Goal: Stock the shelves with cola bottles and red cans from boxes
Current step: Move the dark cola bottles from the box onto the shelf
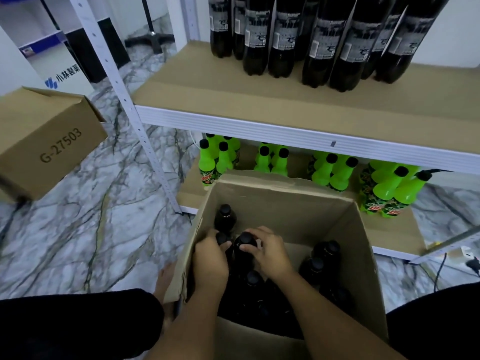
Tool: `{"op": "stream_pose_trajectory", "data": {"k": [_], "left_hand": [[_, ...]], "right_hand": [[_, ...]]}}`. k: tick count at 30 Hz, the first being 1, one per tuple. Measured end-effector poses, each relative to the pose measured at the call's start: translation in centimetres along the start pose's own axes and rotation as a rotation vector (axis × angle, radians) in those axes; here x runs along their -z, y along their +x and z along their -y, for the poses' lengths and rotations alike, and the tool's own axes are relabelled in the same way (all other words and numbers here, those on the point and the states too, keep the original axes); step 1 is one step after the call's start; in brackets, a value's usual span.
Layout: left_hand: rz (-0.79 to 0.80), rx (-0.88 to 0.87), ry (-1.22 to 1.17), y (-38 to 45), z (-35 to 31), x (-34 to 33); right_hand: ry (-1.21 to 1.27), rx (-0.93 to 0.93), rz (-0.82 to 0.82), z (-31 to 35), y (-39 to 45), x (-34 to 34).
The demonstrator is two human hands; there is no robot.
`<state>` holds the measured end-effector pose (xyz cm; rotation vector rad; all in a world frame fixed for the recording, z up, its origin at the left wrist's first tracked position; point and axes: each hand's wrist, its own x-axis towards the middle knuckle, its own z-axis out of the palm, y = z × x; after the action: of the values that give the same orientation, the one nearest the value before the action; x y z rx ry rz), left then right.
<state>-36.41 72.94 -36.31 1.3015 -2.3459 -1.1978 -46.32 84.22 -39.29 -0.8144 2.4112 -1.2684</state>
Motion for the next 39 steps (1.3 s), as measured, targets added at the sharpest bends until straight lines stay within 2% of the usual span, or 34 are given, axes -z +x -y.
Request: {"op": "stream_pose_trajectory", "data": {"k": [3,7,13,18,23,30,35,39], "left_hand": [[-0.027,-0.104,0.046,0.0,0.0,0.5],[-0.068,-0.299,-0.046,-0.1,-2.2,2.1],[-0.009,-0.584,-0.268,0.3,-8.3,6.3],[-0.088,-0.740,-0.424,0.8,-15.3,10.4],[-0.211,-0.830,-0.549,1.0,-22.3,15.5],[-0.360,-0.880,-0.614,4.5,-28.9,22.4],[-0.401,-0.872,-0.577,9.4,-30.7,24.6],[-0.397,-0.846,-0.544,13.8,-30.5,24.2]], "right_hand": [[0.021,0.046,-0.046,1.3,0.2,1.8],[0.029,0.101,-0.093,3.7,0.5,5.1],[0.065,0.220,-0.159,9.4,1.2,11.7],[0.109,0.344,-0.312,15.8,2.2,16.3],[0.159,0.465,-0.410,23.3,4.1,19.4],[0.226,0.588,-0.464,32.5,9.6,20.8],[0.234,0.624,-0.467,35.2,14.4,19.6],[0.250,0.569,-0.476,34.8,18.3,17.5]]}}
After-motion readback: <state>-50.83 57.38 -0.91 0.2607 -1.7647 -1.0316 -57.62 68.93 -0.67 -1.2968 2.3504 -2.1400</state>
